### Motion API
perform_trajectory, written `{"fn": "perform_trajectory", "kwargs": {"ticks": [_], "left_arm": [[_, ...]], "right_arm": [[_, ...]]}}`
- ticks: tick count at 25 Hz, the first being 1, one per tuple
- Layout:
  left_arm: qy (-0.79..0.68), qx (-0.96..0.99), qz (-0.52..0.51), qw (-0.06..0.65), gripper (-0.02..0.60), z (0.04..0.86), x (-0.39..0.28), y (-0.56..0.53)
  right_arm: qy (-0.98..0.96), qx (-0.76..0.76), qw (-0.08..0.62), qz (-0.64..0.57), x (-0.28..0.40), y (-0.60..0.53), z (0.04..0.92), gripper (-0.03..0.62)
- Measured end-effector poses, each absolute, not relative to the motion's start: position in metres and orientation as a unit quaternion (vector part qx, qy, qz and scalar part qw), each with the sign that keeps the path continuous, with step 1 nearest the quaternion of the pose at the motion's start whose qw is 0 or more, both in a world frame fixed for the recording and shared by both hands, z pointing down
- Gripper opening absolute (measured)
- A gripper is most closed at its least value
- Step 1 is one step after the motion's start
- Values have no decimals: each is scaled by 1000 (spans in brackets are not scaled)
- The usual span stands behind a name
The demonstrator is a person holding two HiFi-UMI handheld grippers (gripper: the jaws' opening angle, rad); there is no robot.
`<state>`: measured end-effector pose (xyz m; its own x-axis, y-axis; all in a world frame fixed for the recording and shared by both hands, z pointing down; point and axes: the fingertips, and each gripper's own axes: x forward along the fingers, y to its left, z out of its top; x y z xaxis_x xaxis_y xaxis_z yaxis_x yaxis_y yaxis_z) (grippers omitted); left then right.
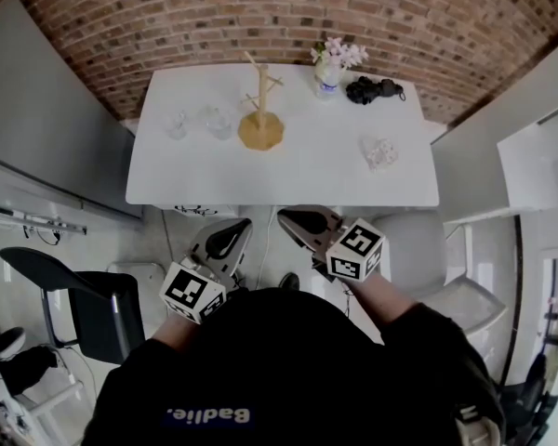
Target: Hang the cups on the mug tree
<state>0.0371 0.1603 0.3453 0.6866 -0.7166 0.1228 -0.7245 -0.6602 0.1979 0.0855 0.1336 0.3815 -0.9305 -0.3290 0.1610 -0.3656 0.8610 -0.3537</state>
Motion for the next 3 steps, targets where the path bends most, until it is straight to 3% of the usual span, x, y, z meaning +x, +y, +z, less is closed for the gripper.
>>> {"fn": "perform_trajectory", "kwargs": {"ticks": [3], "left_arm": [[-398, 910, 9, 115, 2, 345, 35, 160]], "right_arm": [[-964, 179, 50, 189, 84, 136, 383, 29]]}}
